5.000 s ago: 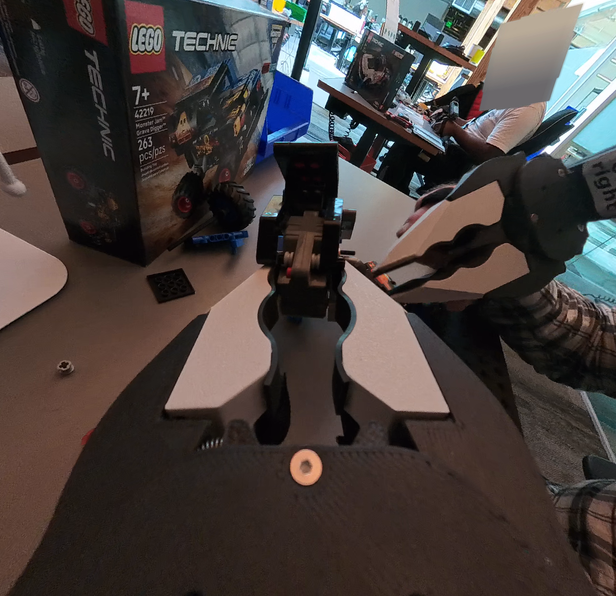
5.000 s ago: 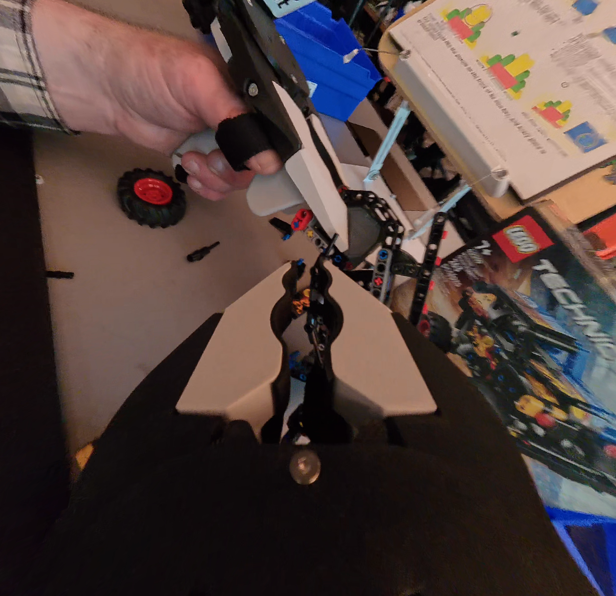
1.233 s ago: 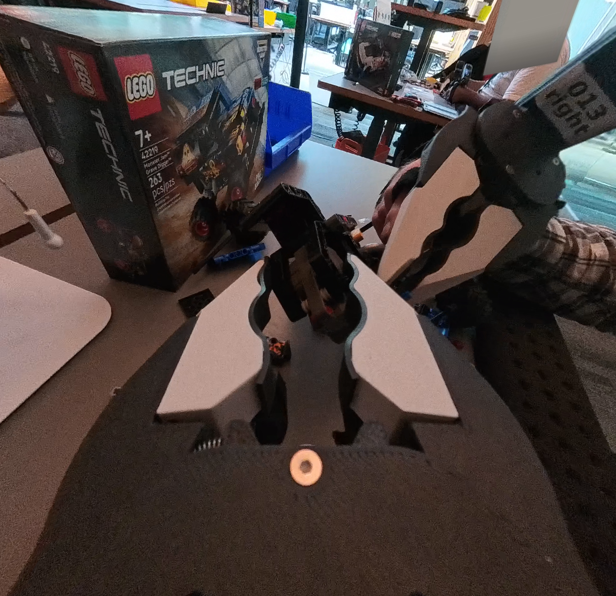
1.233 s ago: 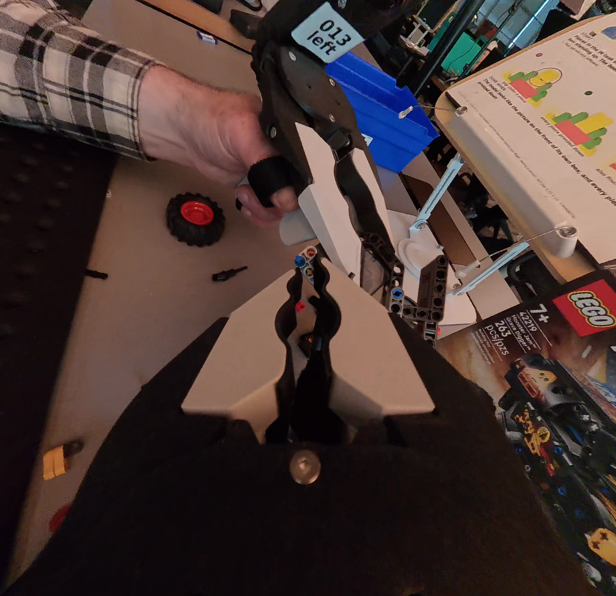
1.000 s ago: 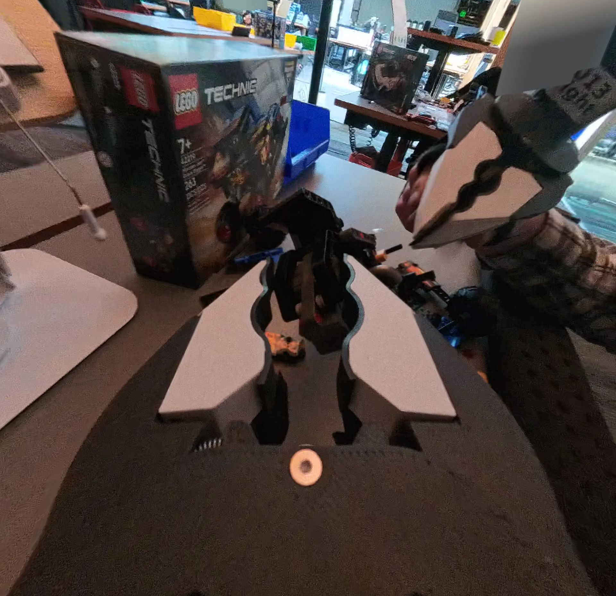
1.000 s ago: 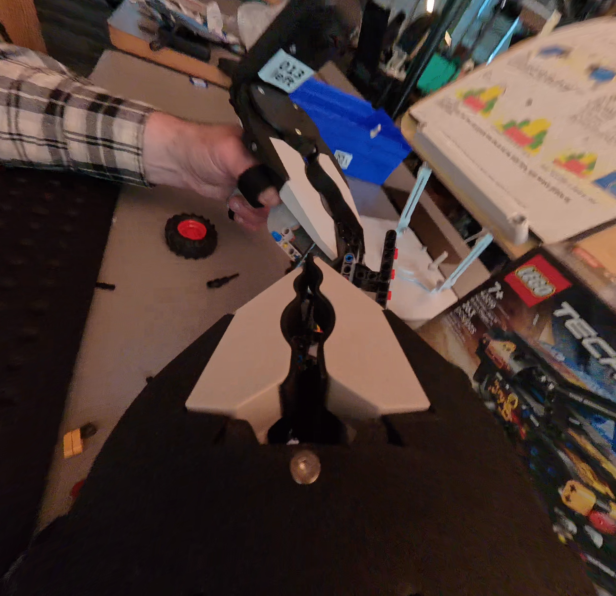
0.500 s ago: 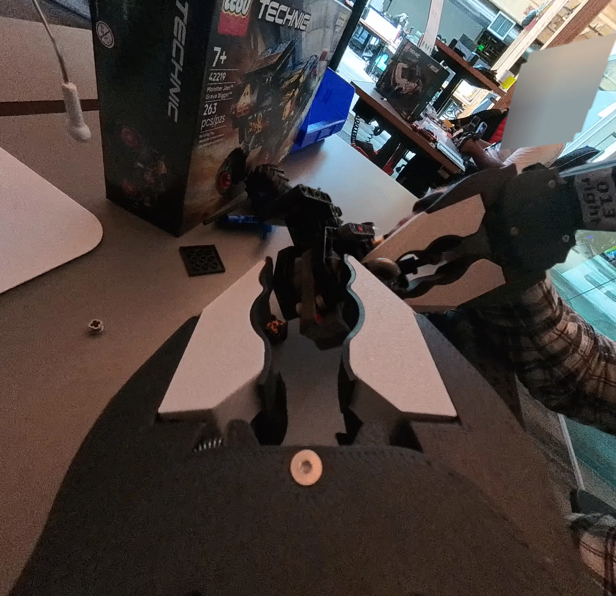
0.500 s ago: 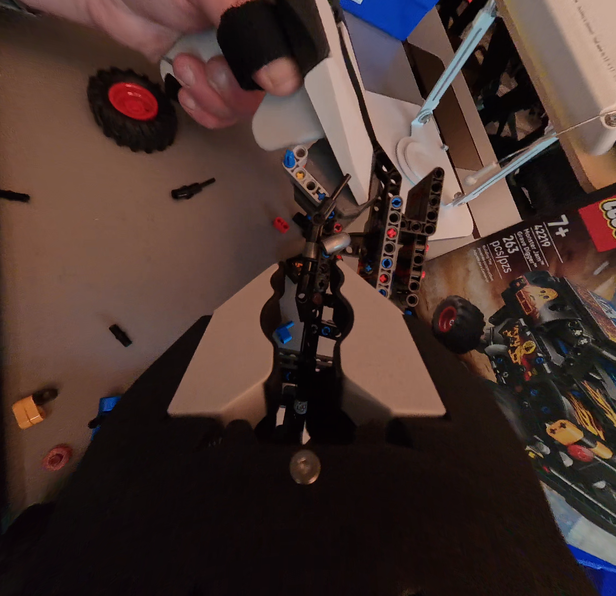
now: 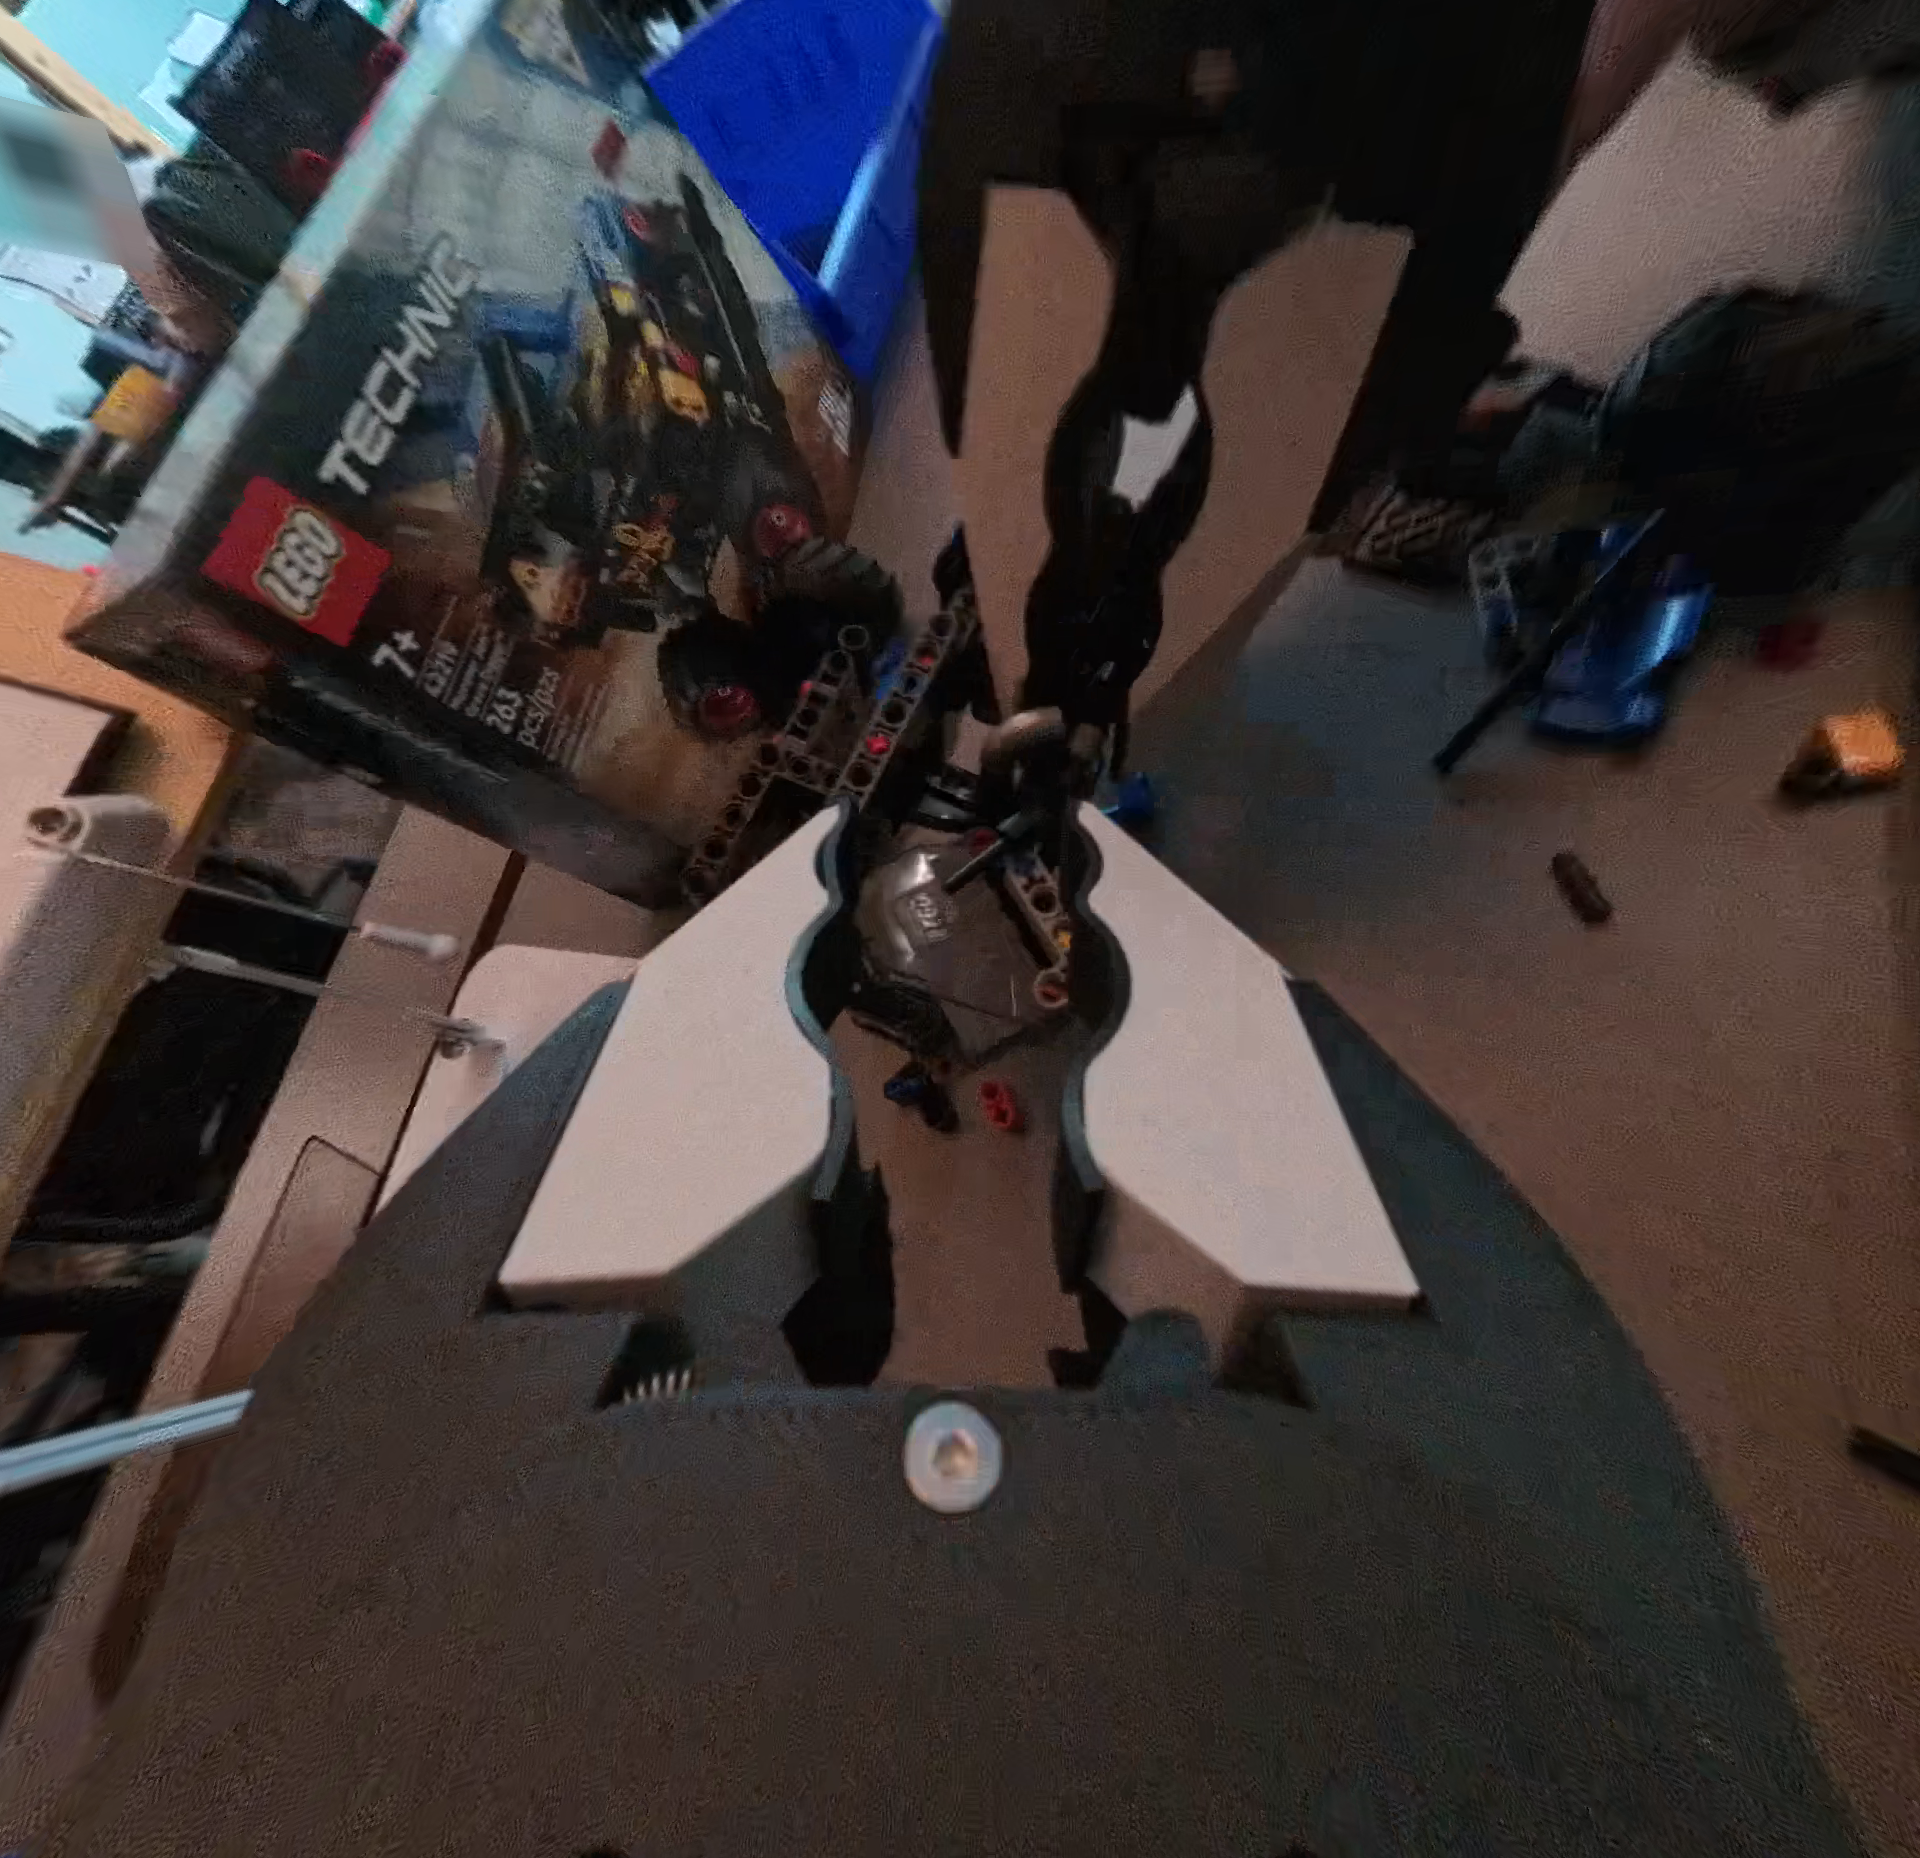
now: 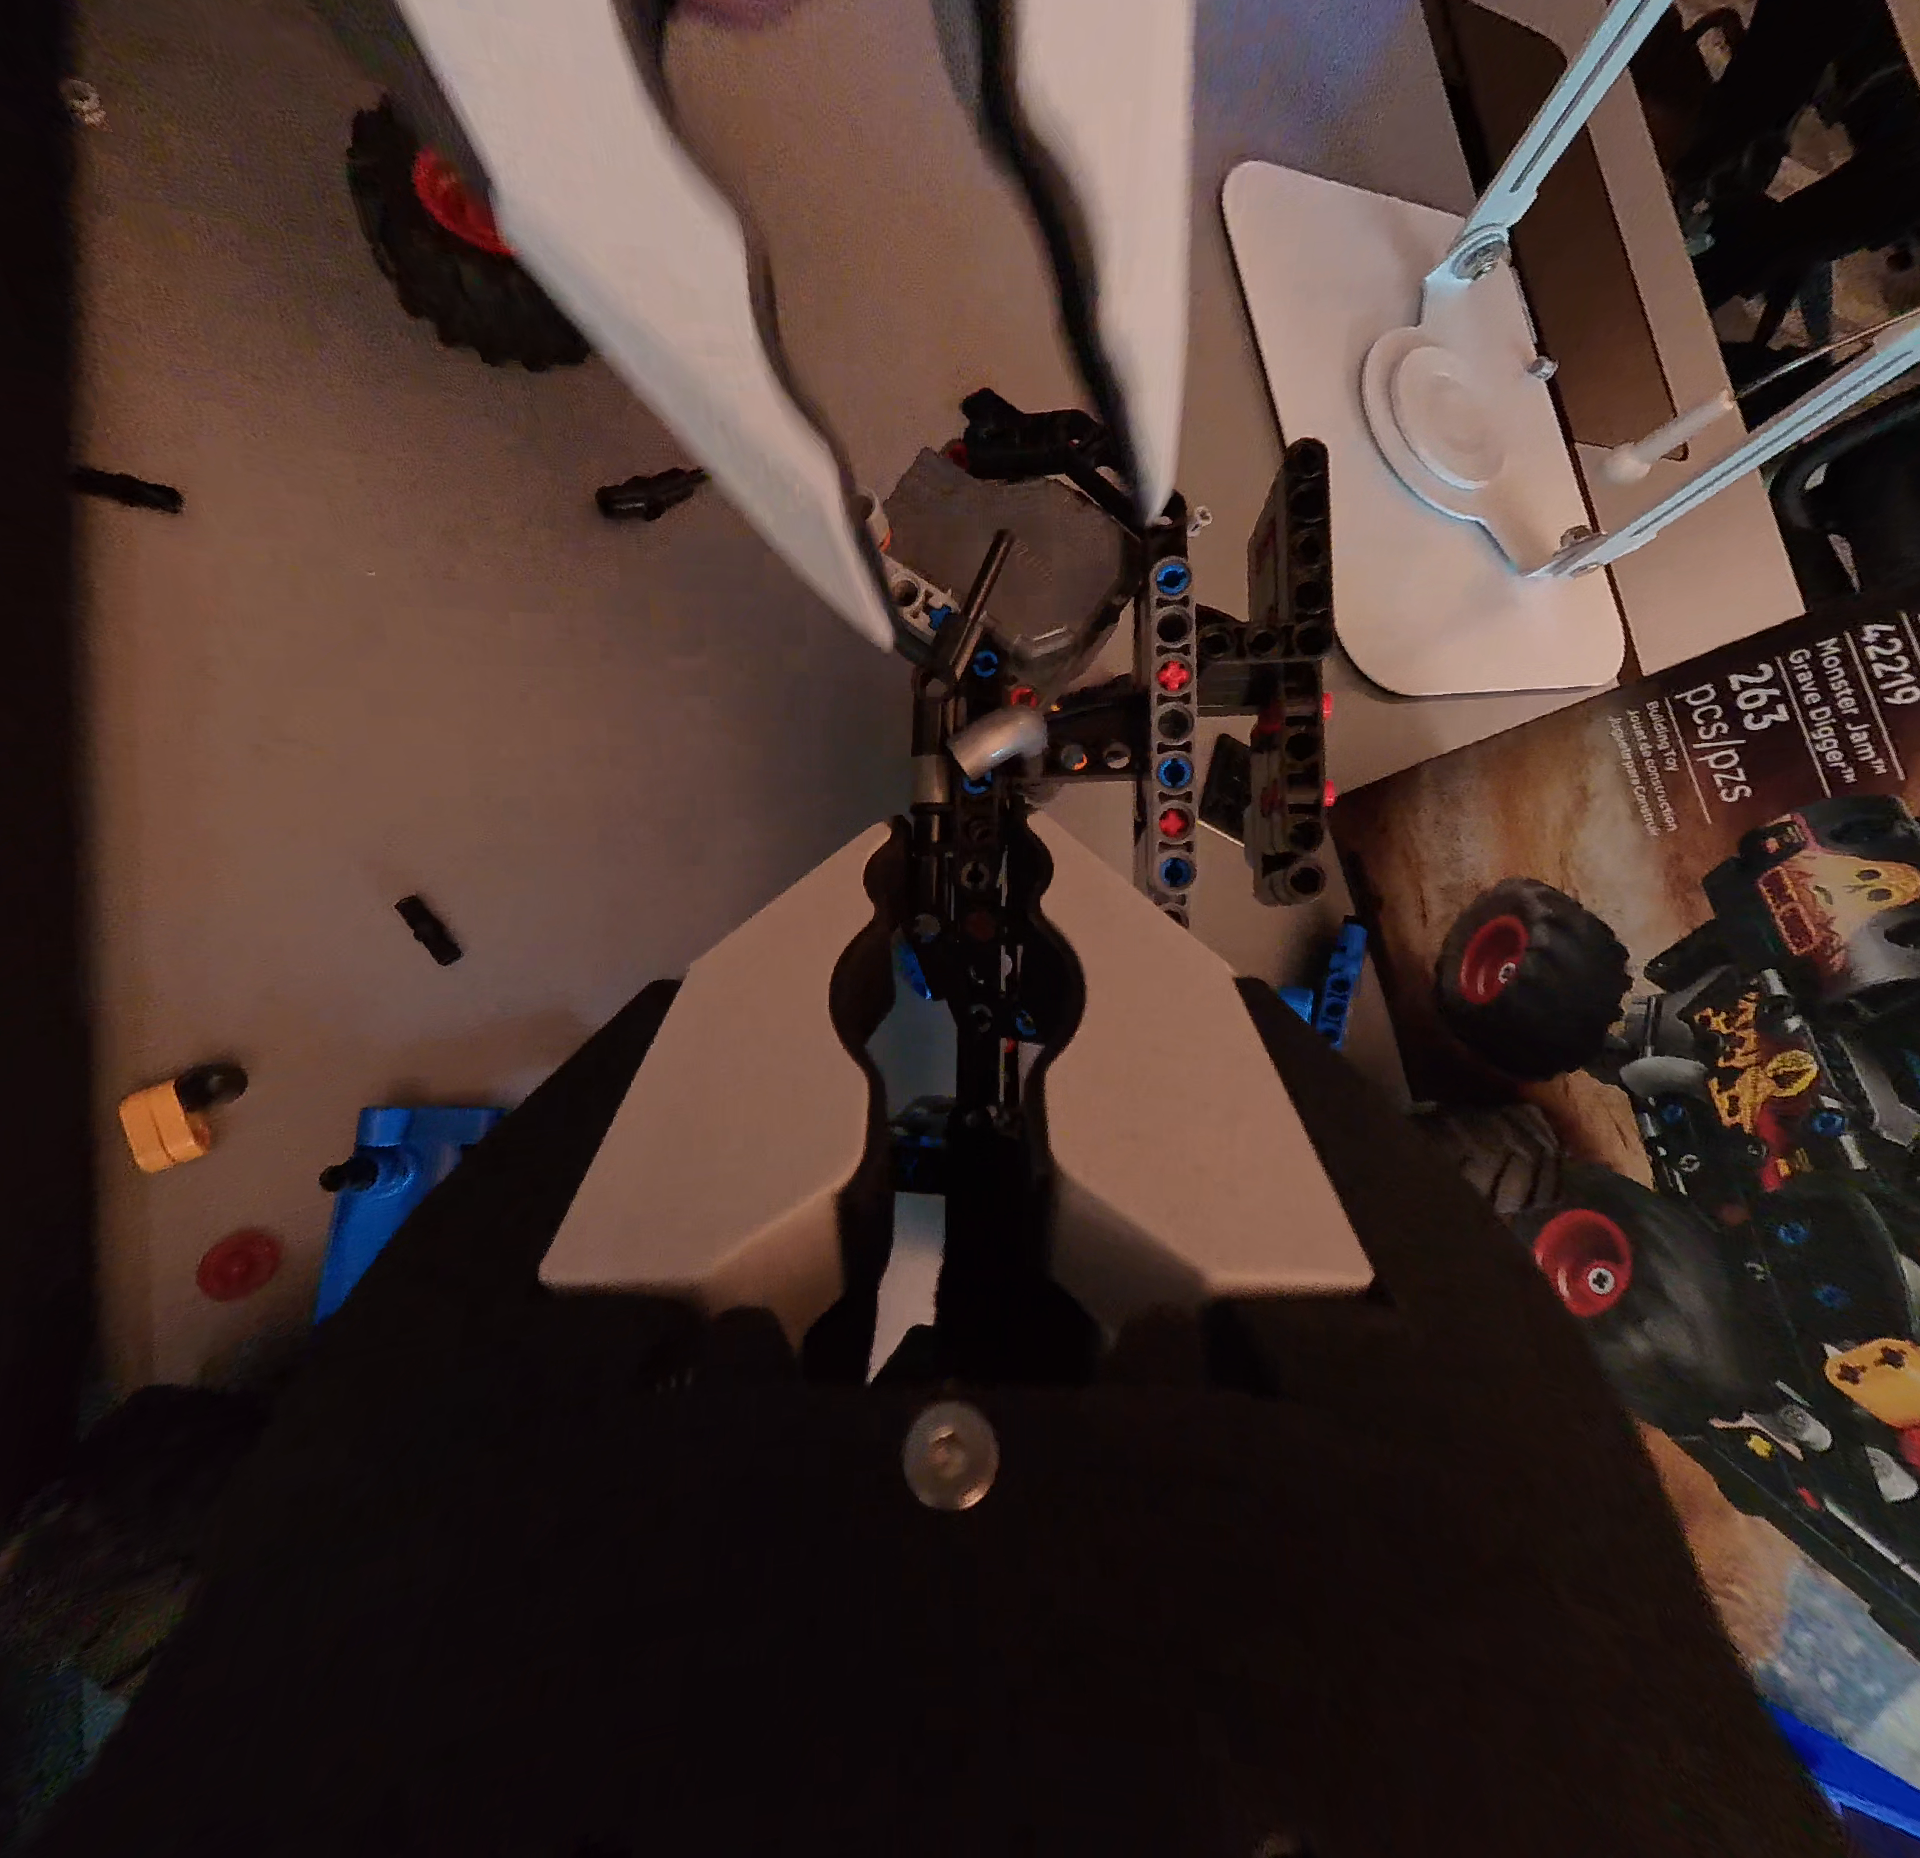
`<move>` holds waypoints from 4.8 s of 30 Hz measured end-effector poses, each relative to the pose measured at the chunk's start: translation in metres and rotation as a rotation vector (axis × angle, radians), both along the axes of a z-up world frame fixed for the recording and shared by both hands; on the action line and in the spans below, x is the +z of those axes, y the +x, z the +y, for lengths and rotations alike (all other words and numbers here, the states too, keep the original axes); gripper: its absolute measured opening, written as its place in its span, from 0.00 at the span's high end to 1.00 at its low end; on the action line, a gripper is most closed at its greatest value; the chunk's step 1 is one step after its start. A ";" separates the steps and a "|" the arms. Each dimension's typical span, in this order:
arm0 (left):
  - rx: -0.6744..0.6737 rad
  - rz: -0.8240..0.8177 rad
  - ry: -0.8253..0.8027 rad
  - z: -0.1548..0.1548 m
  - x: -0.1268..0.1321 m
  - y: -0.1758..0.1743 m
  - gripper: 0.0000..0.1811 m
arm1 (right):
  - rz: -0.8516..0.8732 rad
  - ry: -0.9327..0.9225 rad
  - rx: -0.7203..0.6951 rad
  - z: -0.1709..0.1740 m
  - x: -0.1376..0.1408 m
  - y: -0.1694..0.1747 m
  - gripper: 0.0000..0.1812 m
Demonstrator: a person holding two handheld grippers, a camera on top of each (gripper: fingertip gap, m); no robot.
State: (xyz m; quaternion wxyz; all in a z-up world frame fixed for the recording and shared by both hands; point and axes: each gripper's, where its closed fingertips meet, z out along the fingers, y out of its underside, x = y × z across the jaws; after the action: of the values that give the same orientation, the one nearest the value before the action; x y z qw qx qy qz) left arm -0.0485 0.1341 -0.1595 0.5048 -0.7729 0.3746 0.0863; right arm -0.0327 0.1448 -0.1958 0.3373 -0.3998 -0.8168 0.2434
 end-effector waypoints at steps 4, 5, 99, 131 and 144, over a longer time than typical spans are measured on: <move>-0.053 0.256 0.006 0.006 -0.023 0.015 0.94 | -0.012 0.000 -0.008 0.001 -0.002 0.001 0.91; -0.053 0.279 -0.008 0.006 -0.027 0.015 0.95 | -0.027 0.008 -0.012 0.002 -0.004 0.002 0.91; 0.121 0.153 -0.140 0.052 -0.066 -0.032 0.92 | 0.160 -0.244 -0.319 0.075 0.027 0.016 0.73; -0.271 -0.241 -0.559 -0.034 -0.066 0.052 0.81 | 0.149 -0.052 0.207 -0.032 0.000 0.091 0.78; -0.379 -0.455 -0.495 -0.037 -0.030 0.082 0.84 | 0.168 -0.049 0.204 -0.031 0.000 0.093 0.78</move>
State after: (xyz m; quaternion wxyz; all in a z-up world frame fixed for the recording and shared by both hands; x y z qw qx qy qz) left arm 0.0335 0.0969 -0.1893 0.3802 -0.7878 0.3989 -0.2752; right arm 0.0603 0.1135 -0.1953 0.3680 -0.3011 -0.8159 0.3289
